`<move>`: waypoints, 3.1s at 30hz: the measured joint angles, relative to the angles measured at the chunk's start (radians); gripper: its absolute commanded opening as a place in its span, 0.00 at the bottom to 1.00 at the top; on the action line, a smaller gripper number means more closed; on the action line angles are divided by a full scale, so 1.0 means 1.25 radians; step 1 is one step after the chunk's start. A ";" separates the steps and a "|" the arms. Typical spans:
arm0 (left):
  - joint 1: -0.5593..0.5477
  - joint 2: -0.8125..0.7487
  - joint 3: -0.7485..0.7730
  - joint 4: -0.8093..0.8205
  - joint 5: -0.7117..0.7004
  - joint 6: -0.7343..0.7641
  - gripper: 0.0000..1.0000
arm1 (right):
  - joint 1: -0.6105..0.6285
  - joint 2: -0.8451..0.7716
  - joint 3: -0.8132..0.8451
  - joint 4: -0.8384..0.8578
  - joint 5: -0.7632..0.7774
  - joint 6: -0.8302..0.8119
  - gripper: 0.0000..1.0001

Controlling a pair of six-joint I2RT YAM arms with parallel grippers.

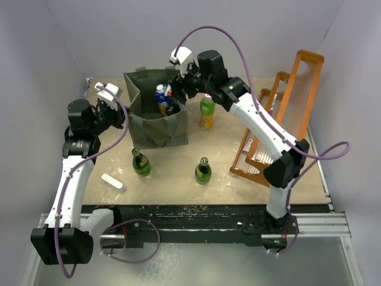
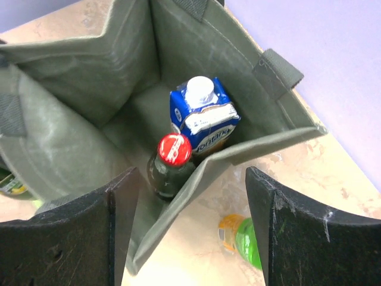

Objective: Place the beverage into the canvas bag

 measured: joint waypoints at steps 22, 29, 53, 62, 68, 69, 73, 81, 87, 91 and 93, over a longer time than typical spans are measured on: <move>0.000 0.061 0.175 -0.078 0.064 -0.045 0.79 | -0.147 -0.342 -0.459 0.117 0.009 0.014 0.74; 0.000 0.053 0.195 -0.099 0.063 -0.045 0.86 | -0.203 -0.237 -0.462 0.135 0.000 0.021 0.73; 0.000 0.004 0.156 -0.100 0.073 -0.038 0.90 | -0.208 -0.049 -0.305 0.110 -0.055 0.057 0.51; 0.000 -0.002 0.142 -0.095 0.074 -0.037 0.92 | -0.208 -0.033 -0.305 0.109 -0.056 0.062 0.44; 0.000 -0.005 0.142 -0.093 0.074 -0.032 0.93 | -0.208 -0.025 -0.303 0.107 -0.054 0.060 0.20; 0.000 -0.005 0.142 -0.093 0.074 -0.032 0.93 | -0.208 -0.025 -0.301 0.105 -0.053 0.059 0.15; 0.000 -0.004 0.134 -0.091 0.065 -0.029 0.93 | -0.208 -0.025 -0.294 0.091 -0.055 0.061 0.00; 0.000 0.041 0.133 -0.104 0.034 -0.025 0.90 | -0.208 -0.063 -0.293 0.053 -0.042 0.067 0.00; 0.000 0.060 0.136 -0.106 0.014 -0.026 0.88 | -0.208 -0.166 -0.274 0.027 -0.006 0.070 0.00; 0.000 0.092 0.159 -0.121 0.000 -0.026 0.84 | -0.208 -0.223 -0.221 0.011 -0.005 0.071 0.00; 0.000 0.116 0.179 -0.133 -0.008 -0.027 0.82 | -0.206 -0.249 -0.191 0.002 -0.006 0.073 0.00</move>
